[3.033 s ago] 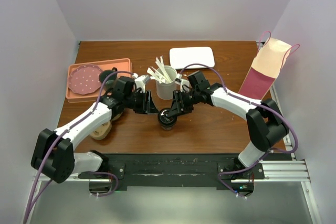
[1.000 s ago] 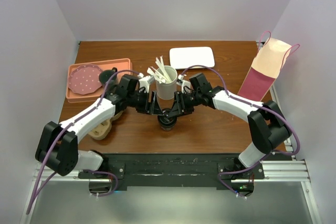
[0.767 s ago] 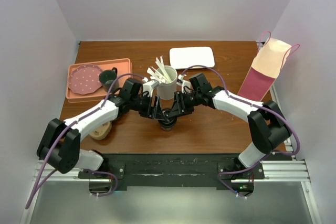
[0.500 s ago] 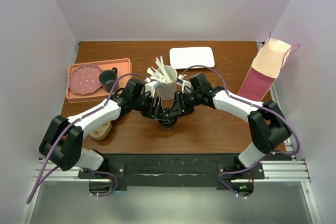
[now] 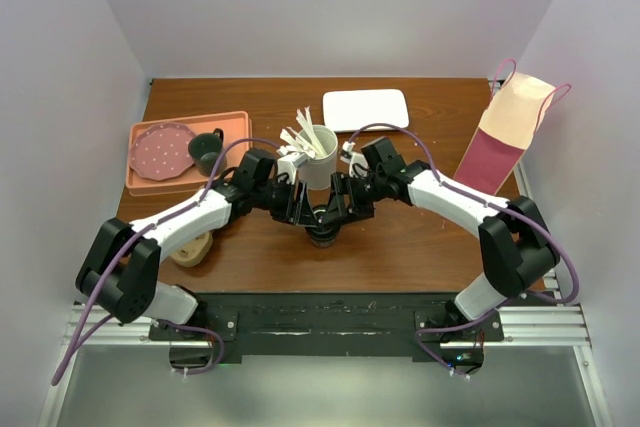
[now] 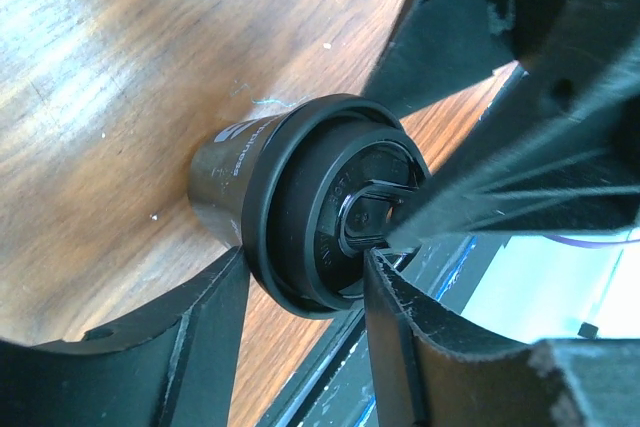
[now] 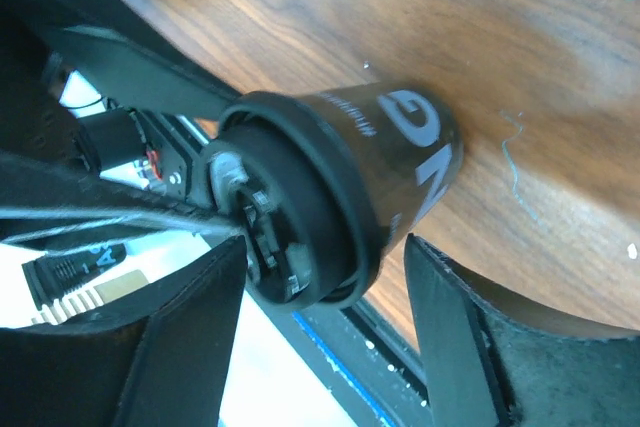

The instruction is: Pack the takeout coffee

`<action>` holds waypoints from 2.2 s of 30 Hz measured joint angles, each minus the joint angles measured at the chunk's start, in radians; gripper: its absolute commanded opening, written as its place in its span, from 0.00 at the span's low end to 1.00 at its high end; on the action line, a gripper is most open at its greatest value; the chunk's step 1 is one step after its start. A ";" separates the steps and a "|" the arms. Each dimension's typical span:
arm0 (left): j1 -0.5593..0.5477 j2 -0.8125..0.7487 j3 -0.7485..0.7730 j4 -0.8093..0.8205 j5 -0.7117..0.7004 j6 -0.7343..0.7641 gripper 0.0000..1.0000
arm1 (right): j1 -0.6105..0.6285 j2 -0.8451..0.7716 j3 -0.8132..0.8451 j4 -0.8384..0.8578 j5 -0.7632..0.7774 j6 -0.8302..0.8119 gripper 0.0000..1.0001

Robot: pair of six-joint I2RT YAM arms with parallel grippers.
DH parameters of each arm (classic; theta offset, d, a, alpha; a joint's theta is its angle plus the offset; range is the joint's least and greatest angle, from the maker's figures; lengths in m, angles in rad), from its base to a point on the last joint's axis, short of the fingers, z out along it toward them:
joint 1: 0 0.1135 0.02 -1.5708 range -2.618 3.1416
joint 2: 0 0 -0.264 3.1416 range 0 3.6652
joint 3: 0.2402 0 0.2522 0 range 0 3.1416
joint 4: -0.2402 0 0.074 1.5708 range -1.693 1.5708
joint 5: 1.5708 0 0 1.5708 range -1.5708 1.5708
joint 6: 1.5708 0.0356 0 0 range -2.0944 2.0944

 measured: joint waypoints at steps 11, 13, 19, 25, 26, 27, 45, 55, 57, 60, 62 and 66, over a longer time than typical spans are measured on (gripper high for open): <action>-0.001 0.014 0.000 0.023 0.010 0.000 0.49 | -0.011 -0.091 0.018 -0.050 0.024 0.008 0.67; -0.001 0.018 0.000 0.026 0.014 0.000 0.49 | -0.025 -0.122 0.009 -0.055 0.026 0.008 0.65; -0.001 0.026 0.000 0.040 0.019 0.000 0.49 | -0.068 -0.163 -0.021 -0.076 0.033 -0.012 0.58; -0.001 0.040 0.010 0.046 0.026 0.000 0.49 | -0.075 -0.140 -0.027 -0.076 0.060 -0.025 0.49; -0.001 0.042 0.013 0.046 0.026 0.000 0.49 | -0.075 -0.129 -0.027 -0.074 0.064 -0.024 0.48; -0.001 0.045 0.015 0.046 0.027 0.000 0.49 | -0.076 -0.121 -0.026 -0.073 0.071 -0.024 0.46; -0.001 0.073 0.051 0.013 0.031 0.003 0.49 | -0.087 -0.154 -0.027 -0.009 0.132 0.041 0.45; -0.001 0.073 0.051 0.014 0.031 0.003 0.49 | -0.087 -0.176 -0.048 0.014 0.156 0.046 0.43; -0.001 0.074 0.051 0.014 0.032 0.003 0.49 | -0.087 -0.163 -0.056 0.027 0.157 0.046 0.43; -0.001 0.073 0.050 0.014 0.032 0.003 0.49 | -0.087 -0.142 -0.079 0.048 0.157 0.047 0.41; -0.001 0.073 0.050 0.014 0.032 0.003 0.49 | -0.087 -0.129 -0.095 0.063 0.156 0.048 0.39; -0.001 0.073 0.045 0.021 0.031 0.000 0.48 | -0.094 -0.124 -0.114 0.103 0.137 0.055 0.35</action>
